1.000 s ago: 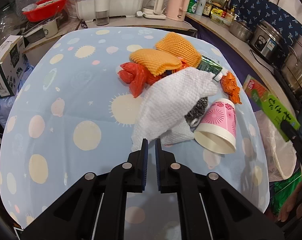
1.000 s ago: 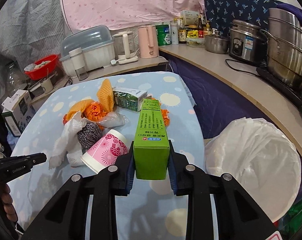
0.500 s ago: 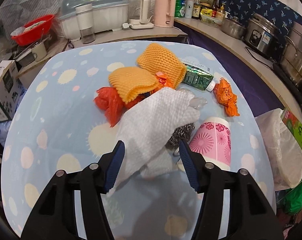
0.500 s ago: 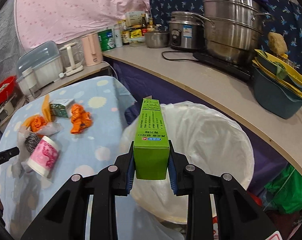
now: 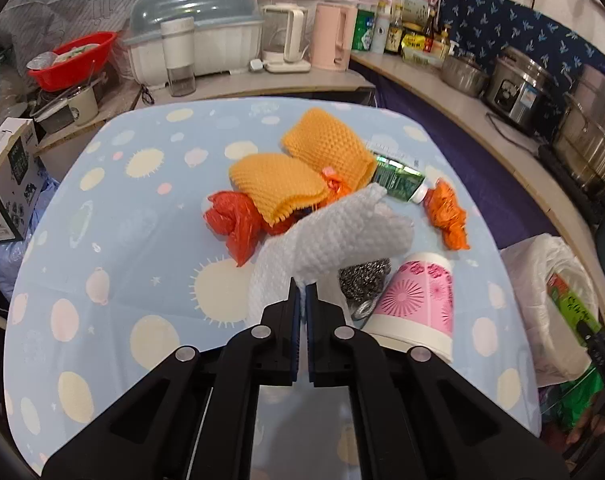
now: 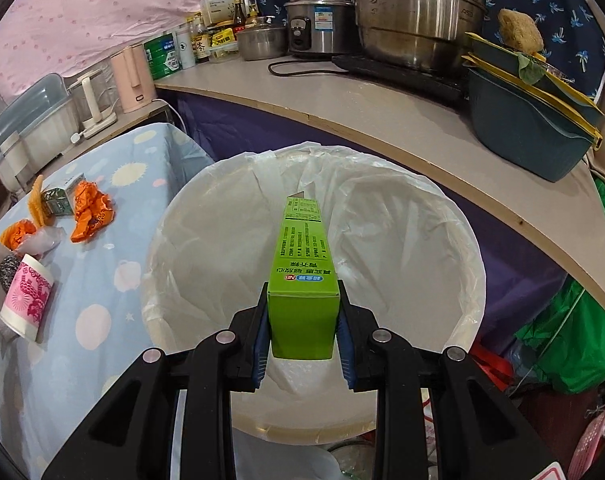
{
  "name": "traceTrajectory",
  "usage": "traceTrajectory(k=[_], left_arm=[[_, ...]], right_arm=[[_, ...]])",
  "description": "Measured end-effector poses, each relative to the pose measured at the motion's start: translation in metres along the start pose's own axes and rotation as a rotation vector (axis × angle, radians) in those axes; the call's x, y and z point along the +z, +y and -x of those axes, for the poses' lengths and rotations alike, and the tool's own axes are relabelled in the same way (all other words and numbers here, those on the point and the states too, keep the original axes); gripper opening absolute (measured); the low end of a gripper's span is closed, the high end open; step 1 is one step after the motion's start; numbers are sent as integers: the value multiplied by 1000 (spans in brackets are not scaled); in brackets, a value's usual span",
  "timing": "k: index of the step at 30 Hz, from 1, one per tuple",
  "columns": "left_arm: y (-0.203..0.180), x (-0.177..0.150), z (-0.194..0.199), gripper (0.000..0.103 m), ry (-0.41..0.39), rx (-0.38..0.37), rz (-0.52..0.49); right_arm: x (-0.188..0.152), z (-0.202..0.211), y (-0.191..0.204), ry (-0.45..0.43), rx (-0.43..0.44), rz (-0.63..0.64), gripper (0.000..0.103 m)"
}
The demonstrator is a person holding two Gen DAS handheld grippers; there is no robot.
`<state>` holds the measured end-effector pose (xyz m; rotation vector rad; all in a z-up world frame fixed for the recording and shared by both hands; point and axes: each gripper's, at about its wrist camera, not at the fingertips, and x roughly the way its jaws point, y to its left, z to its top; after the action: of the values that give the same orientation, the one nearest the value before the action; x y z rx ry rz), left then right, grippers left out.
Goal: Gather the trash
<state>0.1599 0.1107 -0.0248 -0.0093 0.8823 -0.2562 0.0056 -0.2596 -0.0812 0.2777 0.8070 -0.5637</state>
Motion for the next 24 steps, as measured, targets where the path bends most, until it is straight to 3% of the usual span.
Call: traceTrajectory(k=[9, 15, 20, 24], left_arm=[[-4, 14, 53, 2, -88, -56, 13], [-9, 12, 71, 2, -97, -95, 12], [-20, 3, 74, 2, -72, -130, 0], [-31, -5, 72, 2, -47, -153, -15]], right_arm=[[-6, -1, -6, 6, -2, -18, 28], [-10, -2, -14, 14, -7, -44, 29], [-6, 18, -5, -50, -25, 0, 50], [-1, 40, 12, -98, 34, 47, 57]])
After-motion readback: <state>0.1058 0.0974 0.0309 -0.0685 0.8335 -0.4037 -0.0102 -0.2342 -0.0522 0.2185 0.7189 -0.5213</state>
